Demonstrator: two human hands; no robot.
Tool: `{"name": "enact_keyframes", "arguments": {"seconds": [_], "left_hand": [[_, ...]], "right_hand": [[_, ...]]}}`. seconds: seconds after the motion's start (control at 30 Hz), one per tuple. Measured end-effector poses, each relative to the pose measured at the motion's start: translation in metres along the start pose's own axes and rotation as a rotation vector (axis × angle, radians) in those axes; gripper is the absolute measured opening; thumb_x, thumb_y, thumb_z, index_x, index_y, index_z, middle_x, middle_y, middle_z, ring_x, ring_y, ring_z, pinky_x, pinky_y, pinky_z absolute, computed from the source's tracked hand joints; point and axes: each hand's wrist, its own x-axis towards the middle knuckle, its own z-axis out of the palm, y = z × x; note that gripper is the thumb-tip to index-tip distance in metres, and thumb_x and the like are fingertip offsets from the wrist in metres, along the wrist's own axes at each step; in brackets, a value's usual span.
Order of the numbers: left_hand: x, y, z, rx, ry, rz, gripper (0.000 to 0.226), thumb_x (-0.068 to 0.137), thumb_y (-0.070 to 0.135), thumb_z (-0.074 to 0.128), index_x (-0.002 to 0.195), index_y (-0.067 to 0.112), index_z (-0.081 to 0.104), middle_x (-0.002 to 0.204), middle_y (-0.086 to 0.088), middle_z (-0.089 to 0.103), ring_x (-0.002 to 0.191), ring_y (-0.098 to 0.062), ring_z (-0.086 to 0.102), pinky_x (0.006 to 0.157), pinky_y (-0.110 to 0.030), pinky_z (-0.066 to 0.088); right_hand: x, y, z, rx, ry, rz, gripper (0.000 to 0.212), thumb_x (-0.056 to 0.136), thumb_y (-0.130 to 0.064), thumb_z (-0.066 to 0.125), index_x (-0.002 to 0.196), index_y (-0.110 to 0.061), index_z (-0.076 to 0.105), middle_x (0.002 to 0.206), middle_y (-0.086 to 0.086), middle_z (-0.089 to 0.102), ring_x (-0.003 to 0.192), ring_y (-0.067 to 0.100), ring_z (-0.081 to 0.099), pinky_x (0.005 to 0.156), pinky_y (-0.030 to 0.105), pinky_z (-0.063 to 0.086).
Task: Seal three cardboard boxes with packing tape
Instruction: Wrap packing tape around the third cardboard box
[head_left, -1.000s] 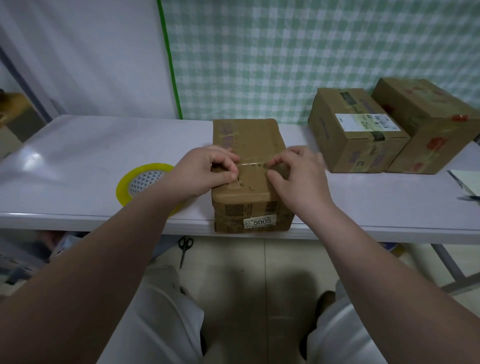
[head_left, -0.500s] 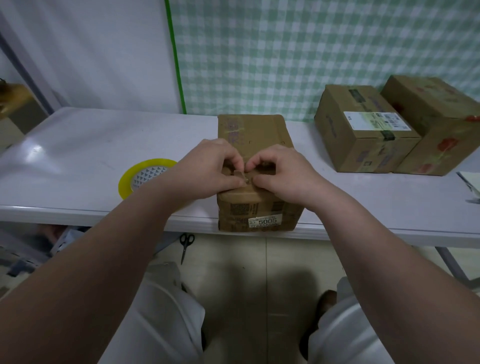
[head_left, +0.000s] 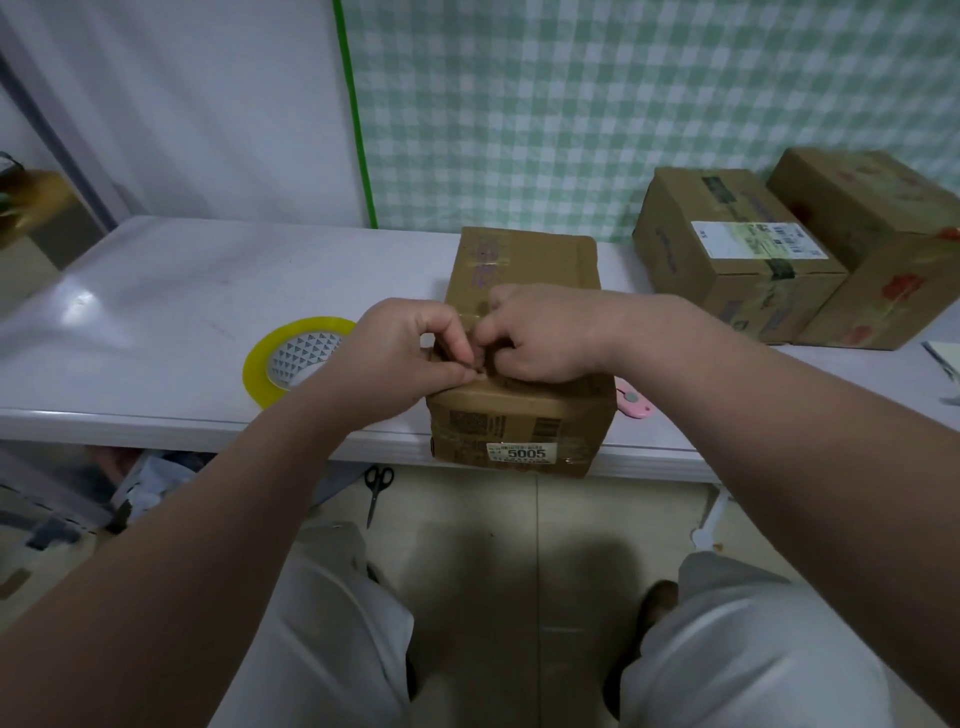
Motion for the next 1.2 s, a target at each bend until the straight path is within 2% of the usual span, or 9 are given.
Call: {"name": "enact_keyframes", "arguments": {"seconds": [0.1,0.23,0.33,0.47,0.63,0.73,0.83,0.97,1.2], "left_hand": [[-0.001,-0.001,0.001,-0.045,0.002,-0.008,0.029,0.072,-0.011,0.073,0.065,0.015,0.063,0.081,-0.011,0.07,0.082,-0.021,0.07,0.078,-0.033,0.058],[-0.002,0.0,0.001,-0.04,-0.016,-0.017,0.024,0.074,-0.009,0.073,0.068,0.012,0.063,0.079,-0.001,0.07,0.074,-0.004,0.068,0.068,-0.018,0.054],[-0.001,0.0,0.0,0.009,-0.001,-0.006,0.023,0.074,-0.003,0.075,0.07,0.016,0.064,0.075,0.003,0.066,0.07,-0.009,0.064,0.066,-0.027,0.056],[0.004,0.0,0.002,0.124,0.037,0.014,0.027,0.074,0.005,0.078,0.073,0.028,0.064,0.07,0.008,0.062,0.07,-0.028,0.062,0.071,-0.047,0.057],[0.008,0.002,0.008,0.236,0.113,0.031,0.022,0.076,0.013,0.077,0.073,0.03,0.064,0.071,0.007,0.063,0.069,-0.008,0.058,0.067,-0.02,0.047],[0.009,0.002,0.012,0.251,0.159,0.04,0.015,0.078,0.014,0.074,0.078,0.026,0.066,0.075,0.01,0.062,0.072,-0.002,0.056,0.065,-0.007,0.038],[0.012,-0.001,0.013,0.28,0.163,0.034,0.017,0.079,0.015,0.073,0.075,0.029,0.065,0.084,0.011,0.055,0.08,-0.001,0.051,0.07,-0.004,0.035],[0.015,-0.005,0.014,0.144,0.139,-0.036,0.022,0.081,0.013,0.073,0.072,0.032,0.065,0.089,0.011,0.049,0.082,0.001,0.049,0.07,0.0,0.033],[0.017,-0.011,0.02,0.034,0.137,-0.086,0.019,0.083,0.01,0.07,0.075,0.027,0.066,0.092,0.01,0.041,0.084,0.005,0.045,0.072,0.001,0.033]], "right_hand": [[0.003,-0.004,0.0,-0.02,-0.032,-0.007,0.022,0.095,-0.022,0.047,0.112,-0.026,0.06,0.103,0.001,0.039,0.099,0.023,0.05,0.091,0.039,0.044],[0.0,0.001,-0.002,0.064,-0.022,-0.047,0.01,0.093,-0.017,0.052,0.097,-0.021,0.06,0.098,0.004,0.046,0.099,0.025,0.052,0.091,0.041,0.044],[-0.001,0.007,-0.003,0.098,0.001,-0.08,0.009,0.092,-0.017,0.057,0.099,-0.017,0.063,0.096,0.005,0.055,0.096,0.024,0.054,0.087,0.038,0.045],[-0.001,0.016,0.004,0.171,0.102,-0.074,0.008,0.091,-0.02,0.061,0.098,-0.021,0.065,0.094,0.0,0.058,0.091,0.018,0.055,0.083,0.034,0.046],[-0.006,0.024,0.023,0.368,0.31,-0.039,0.007,0.087,-0.02,0.068,0.093,-0.022,0.07,0.081,-0.012,0.056,0.073,0.002,0.05,0.071,0.022,0.042],[-0.007,0.025,0.036,0.539,0.418,-0.015,0.008,0.084,-0.017,0.072,0.088,-0.024,0.071,0.072,-0.013,0.057,0.065,0.0,0.049,0.064,0.011,0.04],[-0.009,0.025,0.042,0.612,0.482,-0.008,0.013,0.082,-0.015,0.074,0.086,-0.025,0.069,0.069,-0.013,0.057,0.064,0.0,0.05,0.063,0.009,0.041],[-0.011,0.025,0.042,0.661,0.488,-0.028,0.021,0.081,-0.012,0.075,0.087,-0.027,0.062,0.071,-0.011,0.059,0.063,-0.001,0.051,0.064,0.011,0.043],[-0.007,0.024,0.042,0.618,0.471,0.032,0.011,0.081,-0.018,0.075,0.084,-0.024,0.067,0.07,-0.012,0.058,0.064,0.001,0.049,0.061,0.009,0.041]]}}
